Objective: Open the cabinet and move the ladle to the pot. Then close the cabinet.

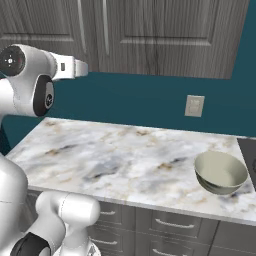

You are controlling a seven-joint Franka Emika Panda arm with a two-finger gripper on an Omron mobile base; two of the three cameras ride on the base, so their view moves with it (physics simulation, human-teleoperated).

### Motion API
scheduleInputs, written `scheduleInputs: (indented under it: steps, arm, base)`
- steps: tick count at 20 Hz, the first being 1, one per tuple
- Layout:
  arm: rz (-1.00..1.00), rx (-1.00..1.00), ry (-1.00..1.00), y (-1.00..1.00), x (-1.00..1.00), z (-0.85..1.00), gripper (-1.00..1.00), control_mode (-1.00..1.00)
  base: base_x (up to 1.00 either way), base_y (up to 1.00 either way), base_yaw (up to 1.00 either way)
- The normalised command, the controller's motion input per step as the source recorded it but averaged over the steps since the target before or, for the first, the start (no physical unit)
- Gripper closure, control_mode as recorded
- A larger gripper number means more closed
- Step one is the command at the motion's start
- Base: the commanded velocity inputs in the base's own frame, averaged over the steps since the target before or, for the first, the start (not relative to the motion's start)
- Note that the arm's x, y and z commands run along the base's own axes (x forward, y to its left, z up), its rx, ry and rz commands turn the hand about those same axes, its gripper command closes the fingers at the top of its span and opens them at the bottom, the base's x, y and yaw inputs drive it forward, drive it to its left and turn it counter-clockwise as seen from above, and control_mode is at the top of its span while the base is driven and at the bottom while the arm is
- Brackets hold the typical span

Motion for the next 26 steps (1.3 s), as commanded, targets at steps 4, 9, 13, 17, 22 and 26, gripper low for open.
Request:
scheduleInputs:
  steps: [4, 9, 13, 17, 22, 26]
  arm:
    - [-0.02, 0.0, -0.17, 0.02, 0.0, 0.53, -1.0, -1.0]
    - [0.0, 0.0, -0.1, 0.01, 0.0, 0.42, -1.0, -1.0]
    - [0.0, 0.0, -0.08, 0.01, 0.0, 0.4, -1.0, -1.0]
    - [0.0, 0.0, -0.12, 0.01, 0.0, 0.34, -1.0, -1.0]
    - [0.0, 0.0, -0.1, 0.01, 0.16, 0.18, -1.0, -1.0]
    - [-0.01, 0.0, -0.04, 0.0, 0.32, 0.06, -1.0, -1.0]
  base:
    - [0.0, 0.0, 0.0]
    - [0.0, 0.0, 0.0]
    - [0.0, 0.0, 0.0]
    - [0.0, 0.0, 0.0]
    - [0.0, 0.0, 0.0]
    - [0.0, 0.0, 0.0]
